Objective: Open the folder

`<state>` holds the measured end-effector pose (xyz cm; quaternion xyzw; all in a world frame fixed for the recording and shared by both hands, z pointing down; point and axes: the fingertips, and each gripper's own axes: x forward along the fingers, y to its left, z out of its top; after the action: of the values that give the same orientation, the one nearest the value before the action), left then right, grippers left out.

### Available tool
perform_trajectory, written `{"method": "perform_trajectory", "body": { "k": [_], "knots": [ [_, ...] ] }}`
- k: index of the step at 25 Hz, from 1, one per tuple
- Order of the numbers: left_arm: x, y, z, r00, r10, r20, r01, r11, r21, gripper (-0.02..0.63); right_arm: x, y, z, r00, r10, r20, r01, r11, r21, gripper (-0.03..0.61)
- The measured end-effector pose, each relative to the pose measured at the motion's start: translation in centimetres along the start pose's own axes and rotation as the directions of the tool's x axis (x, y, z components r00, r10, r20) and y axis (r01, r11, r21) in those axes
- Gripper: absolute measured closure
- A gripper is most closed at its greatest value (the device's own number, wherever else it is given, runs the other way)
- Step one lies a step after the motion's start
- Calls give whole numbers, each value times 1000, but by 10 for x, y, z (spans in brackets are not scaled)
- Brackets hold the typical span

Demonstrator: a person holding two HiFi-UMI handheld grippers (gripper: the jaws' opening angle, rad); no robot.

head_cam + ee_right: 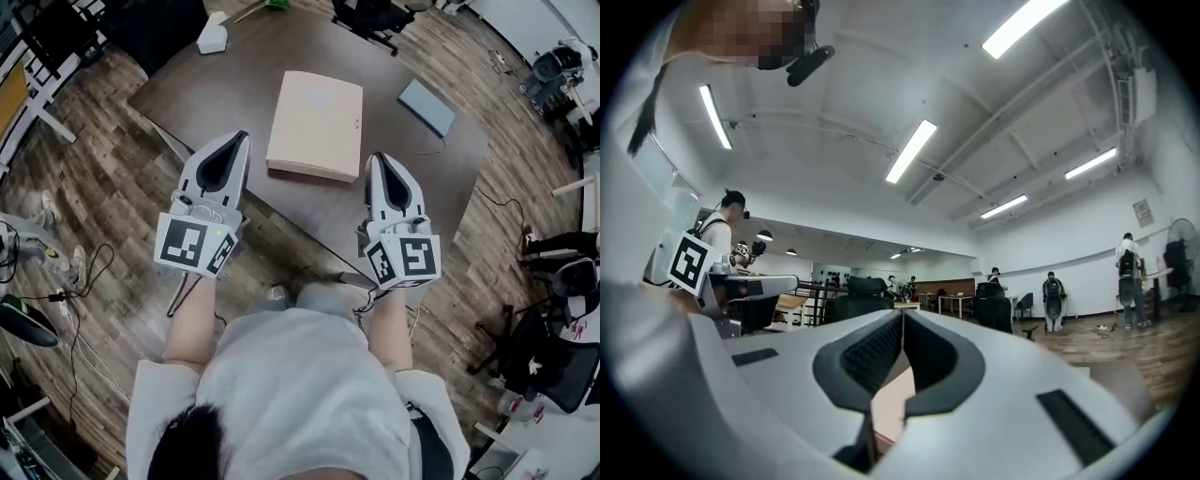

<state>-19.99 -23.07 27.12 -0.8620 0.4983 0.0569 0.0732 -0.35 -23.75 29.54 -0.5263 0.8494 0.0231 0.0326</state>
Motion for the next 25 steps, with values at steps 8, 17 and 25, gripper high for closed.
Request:
{"method": "perform_trajectory", "body": {
  "k": [8,17,25],
  "knots": [
    [22,-3,-50,994,-38,-102,34,998,-44,606,12,-18,-37,995,-28,-96,29,1000,11,566],
    [42,2,-113,971,-46,-236,40,999,-29,604,35,-32,-77,984,-14,-177,21,999,37,565],
    [62,-19,-173,905,-89,-416,194,957,217,604,47,-49,-98,975,3,-222,7,999,43,565]
  ]
}}
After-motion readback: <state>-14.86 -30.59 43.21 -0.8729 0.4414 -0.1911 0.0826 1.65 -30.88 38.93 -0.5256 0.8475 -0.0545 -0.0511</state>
